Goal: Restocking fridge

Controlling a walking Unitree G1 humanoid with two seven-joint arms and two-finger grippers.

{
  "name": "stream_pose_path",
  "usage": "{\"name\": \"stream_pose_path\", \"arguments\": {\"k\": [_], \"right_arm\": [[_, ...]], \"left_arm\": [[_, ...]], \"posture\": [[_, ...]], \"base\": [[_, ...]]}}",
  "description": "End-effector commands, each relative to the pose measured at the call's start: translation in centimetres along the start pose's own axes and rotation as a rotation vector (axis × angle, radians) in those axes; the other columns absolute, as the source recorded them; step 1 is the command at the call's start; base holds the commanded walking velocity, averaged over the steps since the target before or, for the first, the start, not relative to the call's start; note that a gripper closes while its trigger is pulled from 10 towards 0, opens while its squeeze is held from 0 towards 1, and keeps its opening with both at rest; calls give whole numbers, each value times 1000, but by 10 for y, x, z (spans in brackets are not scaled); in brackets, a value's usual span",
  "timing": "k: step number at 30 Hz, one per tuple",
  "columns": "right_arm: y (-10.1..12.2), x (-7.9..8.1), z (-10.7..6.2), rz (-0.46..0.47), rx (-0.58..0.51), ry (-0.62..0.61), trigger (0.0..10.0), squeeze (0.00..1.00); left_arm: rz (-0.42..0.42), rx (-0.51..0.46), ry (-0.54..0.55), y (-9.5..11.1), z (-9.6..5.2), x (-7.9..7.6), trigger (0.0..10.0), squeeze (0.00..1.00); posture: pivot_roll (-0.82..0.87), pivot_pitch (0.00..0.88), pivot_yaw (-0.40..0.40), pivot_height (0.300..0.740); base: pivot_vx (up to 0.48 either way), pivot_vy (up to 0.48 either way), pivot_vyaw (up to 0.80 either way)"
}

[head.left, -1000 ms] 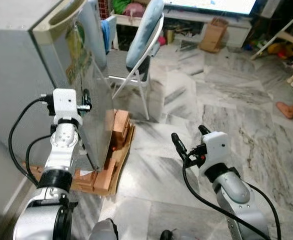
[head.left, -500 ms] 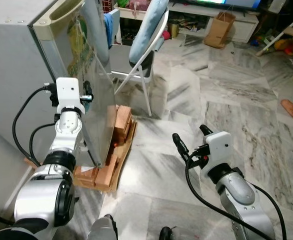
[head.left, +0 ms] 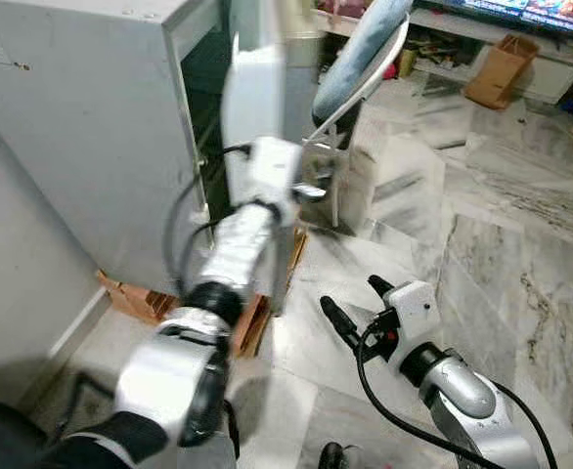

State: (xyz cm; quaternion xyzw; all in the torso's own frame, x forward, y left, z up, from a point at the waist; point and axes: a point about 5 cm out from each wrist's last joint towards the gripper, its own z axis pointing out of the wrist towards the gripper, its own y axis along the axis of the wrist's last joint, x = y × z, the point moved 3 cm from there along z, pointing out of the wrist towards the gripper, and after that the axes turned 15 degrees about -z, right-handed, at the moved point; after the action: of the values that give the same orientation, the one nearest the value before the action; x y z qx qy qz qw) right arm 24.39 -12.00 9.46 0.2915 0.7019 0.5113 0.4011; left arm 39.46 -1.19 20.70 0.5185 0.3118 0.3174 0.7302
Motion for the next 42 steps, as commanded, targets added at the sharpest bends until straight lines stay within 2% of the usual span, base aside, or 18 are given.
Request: {"name": "stream_pose_path", "arguments": {"k": [1, 2, 3, 4, 5, 6, 7, 11, 12, 17, 19, 21, 23, 24, 26, 33, 38, 42], "right_arm": [[-2, -3, -2, -10, 0, -2, 10000, 0], [-1, -3, -1, -13, -4, 0, 10000, 0], [-1, -3, -1, -13, -4, 0, 10000, 0], [-1, -4, -1, -12, -7, -13, 10000, 0], [-1, -4, -1, -11, -8, -21, 10000, 0], [0, -6, 0, -16, -17, -38, 10000, 0], [0, -6, 0, -16, -17, -38, 10000, 0], [6, -13, 5, -40, -57, -102, 10000, 0], [7, -14, 6, -41, -63, -112, 10000, 0], [15, -24, 19, -43, -92, -170, 10000, 0], [22, -27, 25, -45, -119, -185, 10000, 0], [24, -28, 27, -46, -127, -189, 10000, 0], [30, -32, 34, -50, -154, -212, 10000, 0], [30, -32, 34, -50, -154, -212, 10000, 0], [34, -38, 40, -45, -171, -239, 10000, 0], [38, -42, 46, -38, -179, -277, 10000, 0], [48, -48, 50, -83, -204, -322, 10000, 0], [53, -47, 57, -65, -215, -324, 10000, 0]], "left_arm": [[20, -35, 27, 8, 6, -3, 10000, 0], [13, -35, 82, 9, 3, 12, 10000, 0], [13, -35, 82, 9, 3, 12, 10000, 0], [5, -43, 144, 13, -3, 32, 10000, 0], [18, -48, 172, 15, -6, 41, 10000, 0], [38, -41, 210, 15, -17, 59, 10000, 0], [38, -41, 210, 15, -17, 59, 10000, 0], [67, -13, 283, -1, -58, 94, 10000, 0], [70, -10, 292, -3, -62, 96, 10000, 0], [96, 21, 373, -22, -111, 112, 10000, 0], [114, 43, 396, -29, -133, 114, 10000, 0], [113, 49, 405, -31, -138, 115, 10000, 0], [110, 62, 455, -33, -159, 118, 10000, 0], [110, 62, 455, -33, -159, 118, 10000, 0], [121, 73, 501, -32, -176, 118, 10000, 0], [164, 95, 581, -26, -193, 120, 10000, 0], [186, 124, 533, -19, -197, 99, 10000, 0], [175, 151, 543, -26, -204, 96, 10000, 0]], "posture": [[-6, 114, -45, 740], [-8, 113, -42, 740], [-8, 113, -42, 740], [-2, 111, -39, 740], [-2, 111, -39, 740], [7, 108, -35, 740], [7, 108, -35, 740], [29, 101, -26, 740], [29, 101, -26, 740], [55, 91, -25, 740], [65, 86, -26, 740], [68, 84, -25, 740], [81, 77, -25, 740], [81, 77, -25, 740], [91, 73, -23, 740], [114, 79, -13, 740], [123, 102, -6, 740], [116, 102, -15, 740]], "base": [[0, 0, 0], [0, 0, 0], [0, 0, 0], [0, 0, 0], [0, 0, 0], [0, 0, 0], [0, 0, 0], [0, -73, 0], [0, -292, 0], [0, -438, 0], [0, -454, 0], [0, -454, 0], [0, -454, 0], [0, -454, 0], [0, -454, 0], [89, -421, 0], [355, -317, 0], [437, 0, 0]]}}
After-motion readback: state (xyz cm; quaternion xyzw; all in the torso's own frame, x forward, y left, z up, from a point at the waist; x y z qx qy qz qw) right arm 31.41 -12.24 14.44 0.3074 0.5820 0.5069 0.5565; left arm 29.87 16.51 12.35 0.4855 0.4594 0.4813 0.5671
